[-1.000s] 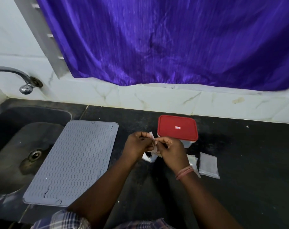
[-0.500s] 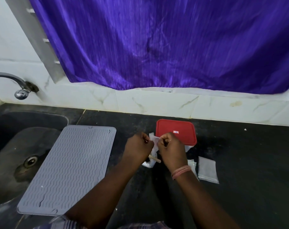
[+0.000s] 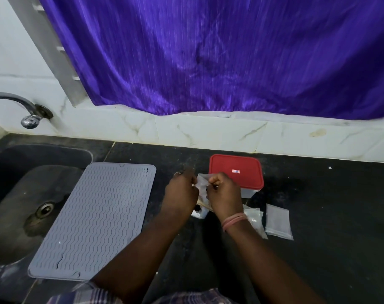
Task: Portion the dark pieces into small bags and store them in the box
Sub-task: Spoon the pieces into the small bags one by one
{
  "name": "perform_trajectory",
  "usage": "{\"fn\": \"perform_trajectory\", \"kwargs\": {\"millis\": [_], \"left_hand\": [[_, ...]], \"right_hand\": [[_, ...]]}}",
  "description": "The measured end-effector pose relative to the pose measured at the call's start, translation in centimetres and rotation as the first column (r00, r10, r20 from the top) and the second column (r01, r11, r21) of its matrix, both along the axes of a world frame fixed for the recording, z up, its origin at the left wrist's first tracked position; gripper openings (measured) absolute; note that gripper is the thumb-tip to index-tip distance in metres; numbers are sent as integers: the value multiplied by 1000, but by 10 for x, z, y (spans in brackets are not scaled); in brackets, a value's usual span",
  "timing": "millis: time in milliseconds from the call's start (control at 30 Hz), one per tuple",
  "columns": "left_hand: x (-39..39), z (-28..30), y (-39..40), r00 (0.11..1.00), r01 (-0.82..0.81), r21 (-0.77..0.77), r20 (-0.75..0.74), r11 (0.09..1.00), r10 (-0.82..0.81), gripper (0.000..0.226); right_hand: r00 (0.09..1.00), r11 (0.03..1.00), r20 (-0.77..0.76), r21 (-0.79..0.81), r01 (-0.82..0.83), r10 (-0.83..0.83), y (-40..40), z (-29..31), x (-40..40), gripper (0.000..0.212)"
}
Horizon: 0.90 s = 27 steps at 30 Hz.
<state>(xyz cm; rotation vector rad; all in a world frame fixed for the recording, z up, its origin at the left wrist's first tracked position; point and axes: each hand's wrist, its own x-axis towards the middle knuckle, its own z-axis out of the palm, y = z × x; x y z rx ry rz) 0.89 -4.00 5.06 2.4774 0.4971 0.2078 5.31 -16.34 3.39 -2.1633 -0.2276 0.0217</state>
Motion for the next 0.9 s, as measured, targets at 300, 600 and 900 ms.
{"fn": "perform_trajectory", "kwargs": {"millis": [300,600,900], "left_hand": [[-2,-6,14,979,149,232,105,961,-177,37],[1,-32,47,903,-417,-405,-79,814,423,20],[-23,-66,29,855,-485,-573,-154,660,495,23]], "right_hand": [[990,991,-39,9,-134,134,6,9,-3,39],[999,965,-27,-258,-43,37,-13,-38,-9,10],[991,916,-106,-382,-121,86,-14,-41,-13,17]]}}
